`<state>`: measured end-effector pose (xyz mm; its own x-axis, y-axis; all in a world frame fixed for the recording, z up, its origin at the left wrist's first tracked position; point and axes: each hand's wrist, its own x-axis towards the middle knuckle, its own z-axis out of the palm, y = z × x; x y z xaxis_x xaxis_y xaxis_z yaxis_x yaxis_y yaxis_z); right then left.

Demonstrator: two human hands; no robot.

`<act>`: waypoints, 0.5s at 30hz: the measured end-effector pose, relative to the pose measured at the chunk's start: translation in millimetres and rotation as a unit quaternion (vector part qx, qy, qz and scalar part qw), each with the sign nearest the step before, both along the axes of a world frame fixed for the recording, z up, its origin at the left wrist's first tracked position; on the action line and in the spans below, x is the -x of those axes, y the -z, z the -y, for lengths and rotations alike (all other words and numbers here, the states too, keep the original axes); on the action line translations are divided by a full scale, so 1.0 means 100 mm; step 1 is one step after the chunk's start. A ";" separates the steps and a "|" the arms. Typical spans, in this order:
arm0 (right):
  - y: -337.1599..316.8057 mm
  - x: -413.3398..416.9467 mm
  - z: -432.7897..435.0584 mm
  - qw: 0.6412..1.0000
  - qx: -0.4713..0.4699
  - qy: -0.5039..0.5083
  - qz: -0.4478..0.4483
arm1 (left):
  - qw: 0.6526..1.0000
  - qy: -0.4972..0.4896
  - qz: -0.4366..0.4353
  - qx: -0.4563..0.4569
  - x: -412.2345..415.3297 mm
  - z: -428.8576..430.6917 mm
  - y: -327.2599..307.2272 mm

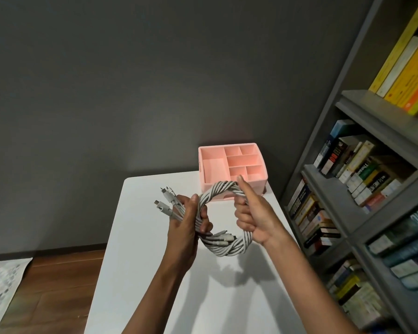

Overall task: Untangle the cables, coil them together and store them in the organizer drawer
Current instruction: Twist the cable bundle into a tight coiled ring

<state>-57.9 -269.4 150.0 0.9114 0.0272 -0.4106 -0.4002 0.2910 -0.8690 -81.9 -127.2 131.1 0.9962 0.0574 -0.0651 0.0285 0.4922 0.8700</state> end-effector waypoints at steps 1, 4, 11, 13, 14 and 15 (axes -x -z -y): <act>-0.04 -0.03 0.05 0.999 -0.034 -0.019 -0.007 | 1.000 0.007 0.002 -0.009 0.01 -0.01 0.01; -0.13 -0.09 0.14 0.994 -0.081 -0.071 -0.034 | 0.999 0.032 0.005 -0.015 0.02 -0.05 0.04; 0.00 -0.23 0.13 0.997 0.034 -0.036 -0.066 | 0.997 0.059 -0.039 0.022 0.07 -0.08 0.17; 0.03 -0.25 0.10 0.997 0.068 -0.013 -0.045 | 0.998 0.038 -0.045 0.004 0.04 -0.05 0.17; 0.04 -0.25 0.10 0.996 0.088 -0.010 -0.025 | 0.999 0.025 -0.047 -0.001 0.02 -0.03 0.16; 0.03 -0.25 0.10 0.994 0.103 -0.020 -0.007 | 0.999 0.010 -0.050 0.005 0.00 -0.01 0.15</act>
<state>-33.2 -279.1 146.6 0.9058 -0.0228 -0.4232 -0.4197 0.0901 -0.9032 -81.7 -126.1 116.4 0.9856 0.0355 -0.1651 0.1257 0.4990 0.8574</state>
